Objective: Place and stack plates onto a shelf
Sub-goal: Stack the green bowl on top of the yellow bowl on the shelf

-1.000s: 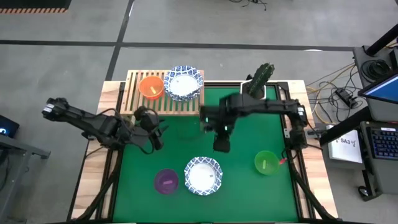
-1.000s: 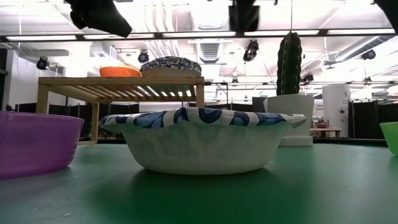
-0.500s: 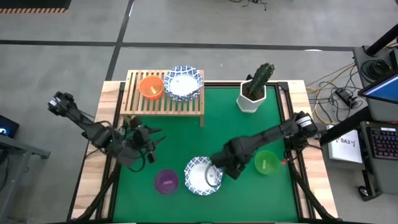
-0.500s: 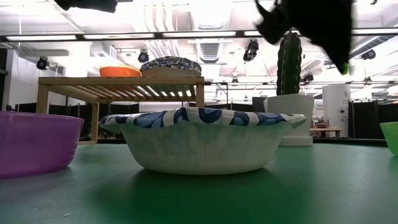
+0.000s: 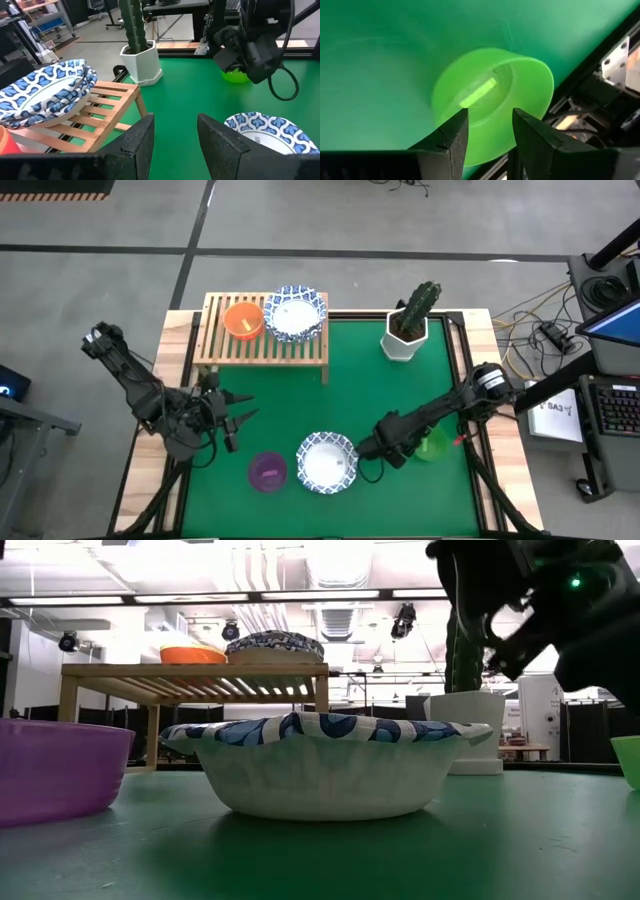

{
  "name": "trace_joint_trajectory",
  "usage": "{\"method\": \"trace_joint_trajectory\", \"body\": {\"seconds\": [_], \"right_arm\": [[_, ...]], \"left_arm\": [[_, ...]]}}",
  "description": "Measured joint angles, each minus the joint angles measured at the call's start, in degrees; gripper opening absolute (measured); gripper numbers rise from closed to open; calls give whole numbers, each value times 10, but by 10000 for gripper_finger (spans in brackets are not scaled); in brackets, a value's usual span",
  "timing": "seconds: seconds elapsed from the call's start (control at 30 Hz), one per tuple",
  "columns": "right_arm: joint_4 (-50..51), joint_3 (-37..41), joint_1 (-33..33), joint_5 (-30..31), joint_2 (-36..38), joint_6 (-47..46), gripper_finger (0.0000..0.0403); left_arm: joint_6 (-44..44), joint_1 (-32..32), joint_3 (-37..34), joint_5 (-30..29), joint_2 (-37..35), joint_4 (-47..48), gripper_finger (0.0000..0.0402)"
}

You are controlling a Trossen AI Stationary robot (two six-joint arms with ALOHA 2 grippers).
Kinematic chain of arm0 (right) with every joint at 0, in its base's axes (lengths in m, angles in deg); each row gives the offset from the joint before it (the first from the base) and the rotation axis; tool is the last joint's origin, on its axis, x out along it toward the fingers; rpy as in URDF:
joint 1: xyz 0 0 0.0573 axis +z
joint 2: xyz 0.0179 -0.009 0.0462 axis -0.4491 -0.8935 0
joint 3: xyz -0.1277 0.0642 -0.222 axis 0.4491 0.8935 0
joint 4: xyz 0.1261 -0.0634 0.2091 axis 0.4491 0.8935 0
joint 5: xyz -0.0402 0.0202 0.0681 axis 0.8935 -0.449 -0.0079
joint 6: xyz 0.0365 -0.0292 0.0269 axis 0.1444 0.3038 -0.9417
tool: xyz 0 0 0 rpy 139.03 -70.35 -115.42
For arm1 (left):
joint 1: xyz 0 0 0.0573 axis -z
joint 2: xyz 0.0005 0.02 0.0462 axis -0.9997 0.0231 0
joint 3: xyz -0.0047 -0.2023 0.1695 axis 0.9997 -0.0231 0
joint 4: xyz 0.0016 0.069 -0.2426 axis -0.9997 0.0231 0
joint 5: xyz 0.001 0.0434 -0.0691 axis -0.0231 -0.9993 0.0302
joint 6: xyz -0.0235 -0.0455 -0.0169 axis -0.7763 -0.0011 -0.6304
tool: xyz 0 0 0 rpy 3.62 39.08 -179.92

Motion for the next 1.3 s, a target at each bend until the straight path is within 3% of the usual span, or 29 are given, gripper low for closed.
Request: {"method": "trace_joint_trajectory", "body": {"seconds": [0.27, 0.4, 0.77, 0.9, 1.07, 1.17, 1.3], "right_arm": [[-1, -19, 0, -2, 31, -26, 137], [-56, -25, 2, 18, 44, -61, 135], [-82, 29, 3, 3, 10, -46, 115], [-109, 44, 2, 3, 9, -31, 92], [-126, 39, 2, 2, 9, 0, 25], [-122, 16, 2, -2, 9, 34, 13], [-121, -45, 2, -72, 9, 113, 9]], "left_arm": [[2, 0, 0, -14, 0, 0, 132], [3, 0, 0, -14, 0, 0, 133], [4, 0, 0, -14, 0, 0, 132], [6, 0, 0, -14, 0, 1, 133], [8, 0, 0, -14, 0, 0, 132], [8, 0, 0, -34, 0, 0, 133], [8, 0, 0, -70, 0, 0, 132]]}}
